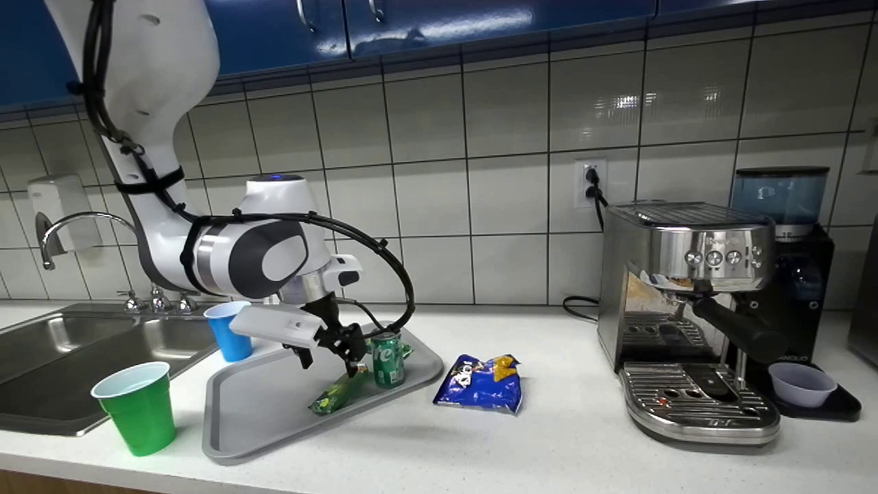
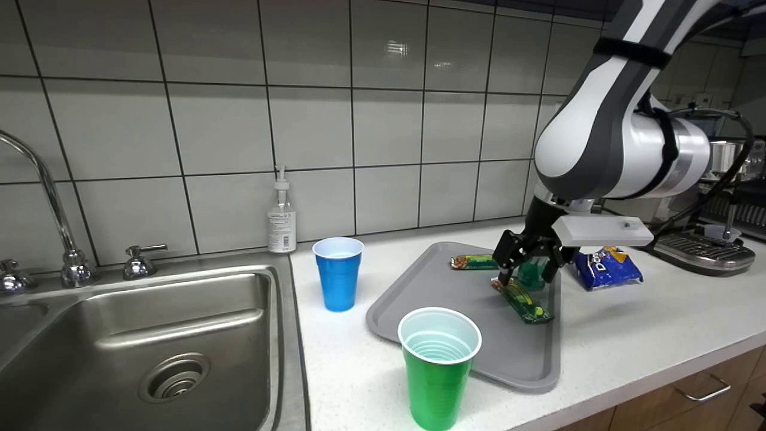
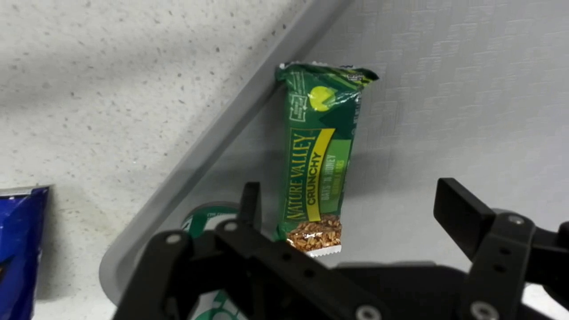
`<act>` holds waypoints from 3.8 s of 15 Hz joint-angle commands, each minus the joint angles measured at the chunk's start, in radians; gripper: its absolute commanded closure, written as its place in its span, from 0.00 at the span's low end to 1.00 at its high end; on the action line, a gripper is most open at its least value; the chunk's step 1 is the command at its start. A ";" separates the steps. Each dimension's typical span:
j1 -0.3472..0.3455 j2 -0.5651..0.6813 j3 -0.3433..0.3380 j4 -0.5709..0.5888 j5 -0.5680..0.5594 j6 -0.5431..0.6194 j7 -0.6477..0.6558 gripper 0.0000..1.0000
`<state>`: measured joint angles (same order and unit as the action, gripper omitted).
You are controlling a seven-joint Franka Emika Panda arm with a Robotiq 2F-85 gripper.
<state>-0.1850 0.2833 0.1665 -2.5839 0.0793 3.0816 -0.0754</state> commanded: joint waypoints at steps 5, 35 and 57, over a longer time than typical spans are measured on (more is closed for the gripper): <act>0.011 0.000 -0.006 0.000 0.009 -0.001 -0.004 0.00; 0.192 -0.262 -0.126 -0.210 -0.123 0.053 -0.005 0.00; 0.437 -0.369 -0.022 -0.197 -0.084 0.007 -0.066 0.00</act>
<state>0.2428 -0.0340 0.1481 -2.7711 -0.0072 3.1413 -0.1011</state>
